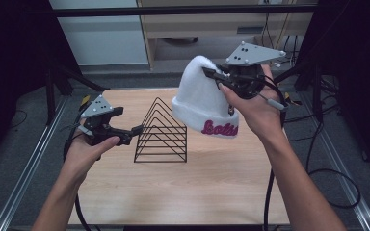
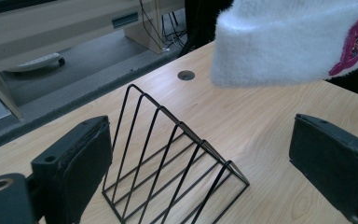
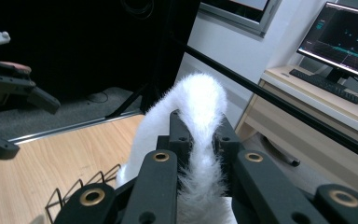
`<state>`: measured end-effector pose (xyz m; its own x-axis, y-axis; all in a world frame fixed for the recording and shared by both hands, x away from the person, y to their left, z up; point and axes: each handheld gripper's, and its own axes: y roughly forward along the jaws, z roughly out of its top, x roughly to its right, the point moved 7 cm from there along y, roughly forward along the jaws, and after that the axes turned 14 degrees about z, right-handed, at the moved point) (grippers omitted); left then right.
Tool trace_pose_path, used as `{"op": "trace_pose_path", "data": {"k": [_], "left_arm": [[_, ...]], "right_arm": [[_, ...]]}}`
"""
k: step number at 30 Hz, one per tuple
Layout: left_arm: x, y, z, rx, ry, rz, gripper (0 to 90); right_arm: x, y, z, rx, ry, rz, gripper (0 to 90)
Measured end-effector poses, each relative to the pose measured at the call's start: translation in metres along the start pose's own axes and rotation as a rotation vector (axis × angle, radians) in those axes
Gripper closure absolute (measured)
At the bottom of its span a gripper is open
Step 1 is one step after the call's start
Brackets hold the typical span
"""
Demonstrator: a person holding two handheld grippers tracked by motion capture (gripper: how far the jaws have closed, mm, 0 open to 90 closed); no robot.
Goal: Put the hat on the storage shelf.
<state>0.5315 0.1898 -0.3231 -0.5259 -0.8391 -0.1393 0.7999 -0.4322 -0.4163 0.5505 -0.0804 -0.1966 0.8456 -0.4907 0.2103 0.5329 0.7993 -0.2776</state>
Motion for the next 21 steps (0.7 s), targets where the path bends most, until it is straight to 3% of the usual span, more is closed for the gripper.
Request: {"op": "trace_pose_path", "data": {"k": [13,21], "left_arm": [[0.007,0.006,0.01,0.015,0.007,-0.038,11.9],[0.013,0.021,0.018,0.018,0.018,-0.065,14.9]], "right_arm": [[-0.008,0.019,0.022,0.031,-0.02,0.031,82.6],[-0.019,0.039,0.036,0.053,-0.026,0.069,82.6]]}}
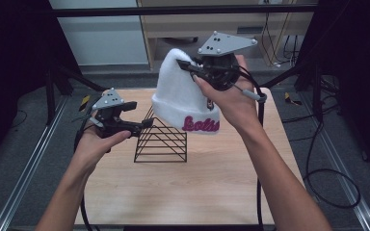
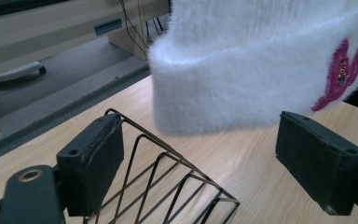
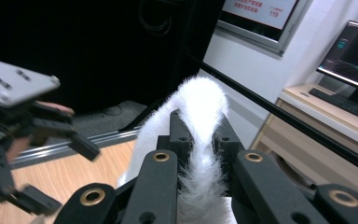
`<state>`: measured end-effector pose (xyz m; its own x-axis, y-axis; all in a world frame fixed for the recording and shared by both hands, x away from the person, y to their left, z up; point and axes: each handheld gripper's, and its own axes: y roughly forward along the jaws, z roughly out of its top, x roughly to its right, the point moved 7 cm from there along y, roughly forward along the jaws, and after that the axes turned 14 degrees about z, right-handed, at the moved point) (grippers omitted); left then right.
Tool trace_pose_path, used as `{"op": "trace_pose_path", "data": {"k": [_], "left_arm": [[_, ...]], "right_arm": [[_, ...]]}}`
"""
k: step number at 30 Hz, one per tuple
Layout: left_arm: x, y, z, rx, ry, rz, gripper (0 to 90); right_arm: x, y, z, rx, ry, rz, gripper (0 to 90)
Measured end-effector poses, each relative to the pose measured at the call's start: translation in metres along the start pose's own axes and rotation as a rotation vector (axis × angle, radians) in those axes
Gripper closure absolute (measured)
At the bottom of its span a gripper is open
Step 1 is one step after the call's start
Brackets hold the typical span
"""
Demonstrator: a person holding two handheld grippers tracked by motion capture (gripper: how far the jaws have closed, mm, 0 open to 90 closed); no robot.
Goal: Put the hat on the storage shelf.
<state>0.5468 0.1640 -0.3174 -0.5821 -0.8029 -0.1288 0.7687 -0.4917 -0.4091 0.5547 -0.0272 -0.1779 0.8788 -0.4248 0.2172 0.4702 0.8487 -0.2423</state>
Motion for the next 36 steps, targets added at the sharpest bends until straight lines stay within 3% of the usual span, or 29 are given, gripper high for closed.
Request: {"op": "trace_pose_path", "data": {"k": [13,18,27,31,32,36], "left_arm": [[-0.012,0.015,-0.009,-0.033,-0.009,0.016,18.3],[-0.011,0.017,-0.008,-0.021,0.0,0.015,18.6],[-0.006,0.022,-0.008,-0.015,-0.021,-0.005,18.0],[-0.004,0.021,-0.006,-0.013,-0.025,-0.017,27.0],[-0.004,0.02,-0.004,-0.008,-0.025,-0.015,37.6],[-0.006,0.019,-0.002,-0.008,-0.033,-0.008,61.4]], "right_arm": [[-0.016,0.024,0.005,0.014,-0.002,0.058,82.5],[-0.021,0.029,0.006,0.016,-0.006,0.074,82.5],[-0.025,0.03,0.016,0.037,-0.016,0.09,82.5],[-0.026,0.029,0.016,0.035,-0.017,0.092,82.5],[-0.026,0.029,0.016,0.035,-0.02,0.093,82.5],[-0.026,0.029,0.015,0.035,-0.021,0.095,82.6]]}}
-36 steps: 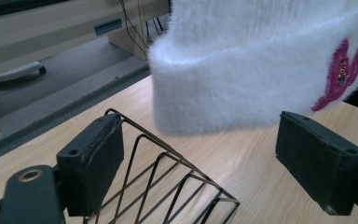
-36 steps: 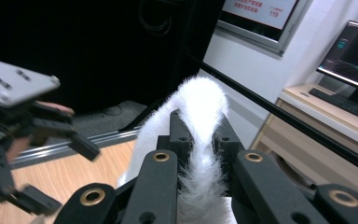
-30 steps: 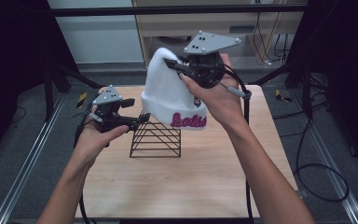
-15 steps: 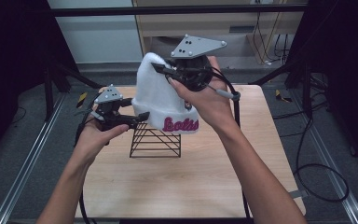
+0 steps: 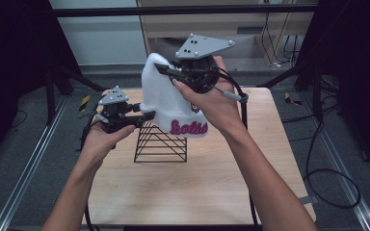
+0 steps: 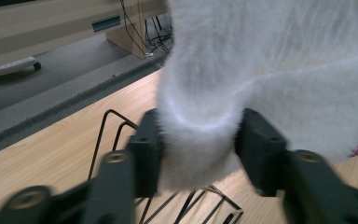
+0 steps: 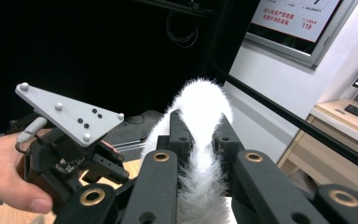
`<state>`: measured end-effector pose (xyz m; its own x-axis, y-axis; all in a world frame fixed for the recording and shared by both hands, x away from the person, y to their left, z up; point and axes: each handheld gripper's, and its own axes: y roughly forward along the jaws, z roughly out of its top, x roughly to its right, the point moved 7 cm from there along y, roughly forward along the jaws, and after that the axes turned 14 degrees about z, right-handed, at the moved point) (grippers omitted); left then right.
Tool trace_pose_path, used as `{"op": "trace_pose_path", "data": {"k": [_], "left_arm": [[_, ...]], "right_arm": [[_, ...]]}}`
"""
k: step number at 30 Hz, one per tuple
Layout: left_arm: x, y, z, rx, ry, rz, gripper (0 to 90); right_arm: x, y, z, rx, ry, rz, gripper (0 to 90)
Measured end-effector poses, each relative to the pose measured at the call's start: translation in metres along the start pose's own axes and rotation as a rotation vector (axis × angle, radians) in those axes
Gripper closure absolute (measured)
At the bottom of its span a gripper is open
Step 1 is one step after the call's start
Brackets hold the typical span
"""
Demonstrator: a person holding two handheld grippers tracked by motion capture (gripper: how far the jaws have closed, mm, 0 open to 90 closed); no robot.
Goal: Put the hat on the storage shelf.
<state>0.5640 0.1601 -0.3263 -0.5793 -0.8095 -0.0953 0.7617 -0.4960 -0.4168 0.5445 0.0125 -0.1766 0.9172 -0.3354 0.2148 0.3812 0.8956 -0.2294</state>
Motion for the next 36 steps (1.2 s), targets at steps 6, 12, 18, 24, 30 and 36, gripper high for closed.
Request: {"op": "trace_pose_path", "data": {"k": [6,12,18,24,30,36], "left_arm": [[-0.003,-0.002,0.002,0.004,0.008,0.046,74.0],[-0.014,-0.013,0.001,0.005,0.019,0.127,74.1],[-0.019,-0.015,-0.001,-0.011,0.024,0.149,74.1],[-0.023,-0.016,-0.003,0.001,0.014,0.172,73.7],[-0.025,-0.013,-0.013,-0.005,-0.009,0.168,73.4],[-0.024,-0.009,-0.02,-0.016,-0.005,0.17,73.5]], "right_arm": [[0.002,0.0,-0.003,-0.006,-0.004,-0.002,82.5],[0.012,0.003,-0.011,-0.023,0.011,-0.013,82.4],[0.019,0.01,-0.018,-0.034,0.024,-0.013,82.3],[0.028,0.018,-0.028,-0.047,0.04,-0.014,82.2],[0.032,0.026,-0.04,-0.081,0.042,-0.013,82.1],[0.034,0.03,-0.049,-0.109,0.044,-0.015,82.0]]}}
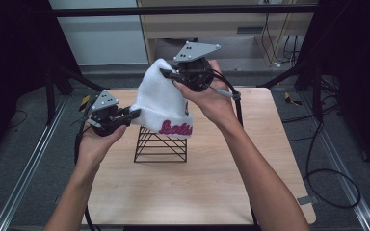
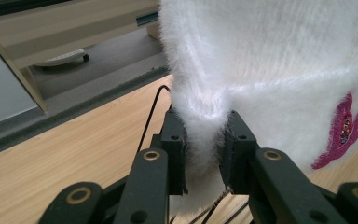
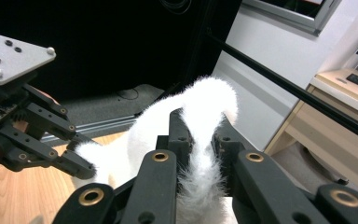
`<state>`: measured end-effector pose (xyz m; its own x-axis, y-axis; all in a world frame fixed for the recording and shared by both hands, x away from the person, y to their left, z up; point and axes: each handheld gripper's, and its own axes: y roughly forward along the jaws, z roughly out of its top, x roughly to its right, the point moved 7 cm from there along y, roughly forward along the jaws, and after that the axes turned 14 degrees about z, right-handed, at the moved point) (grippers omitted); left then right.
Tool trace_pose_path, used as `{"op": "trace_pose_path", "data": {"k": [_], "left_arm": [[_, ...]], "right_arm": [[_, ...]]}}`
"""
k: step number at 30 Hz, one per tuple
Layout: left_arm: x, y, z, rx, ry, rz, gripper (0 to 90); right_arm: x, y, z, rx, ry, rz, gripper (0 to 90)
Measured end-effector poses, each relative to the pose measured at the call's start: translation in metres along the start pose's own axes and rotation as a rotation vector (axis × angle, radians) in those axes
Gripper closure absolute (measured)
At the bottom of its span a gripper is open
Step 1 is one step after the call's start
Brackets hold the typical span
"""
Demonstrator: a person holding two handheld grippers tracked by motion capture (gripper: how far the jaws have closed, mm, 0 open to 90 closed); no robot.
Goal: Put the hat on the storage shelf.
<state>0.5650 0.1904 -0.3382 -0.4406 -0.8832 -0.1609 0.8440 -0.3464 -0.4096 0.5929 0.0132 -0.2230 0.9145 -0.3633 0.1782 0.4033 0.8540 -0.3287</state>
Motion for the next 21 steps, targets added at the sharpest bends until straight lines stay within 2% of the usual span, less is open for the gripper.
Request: {"op": "trace_pose_path", "data": {"k": [10,16,21], "left_arm": [[-0.005,0.007,-0.007,-0.011,-0.008,0.013,73.8],[-0.008,0.012,-0.014,-0.014,-0.026,0.021,74.0],[-0.009,0.014,-0.018,-0.025,-0.006,0.041,74.3]], "right_arm": [[0.01,0.007,-0.011,-0.009,0.02,-0.01,82.0],[0.013,0.013,-0.016,-0.017,0.024,-0.006,82.0],[0.011,0.018,-0.02,-0.02,0.024,0.002,82.0]]}}
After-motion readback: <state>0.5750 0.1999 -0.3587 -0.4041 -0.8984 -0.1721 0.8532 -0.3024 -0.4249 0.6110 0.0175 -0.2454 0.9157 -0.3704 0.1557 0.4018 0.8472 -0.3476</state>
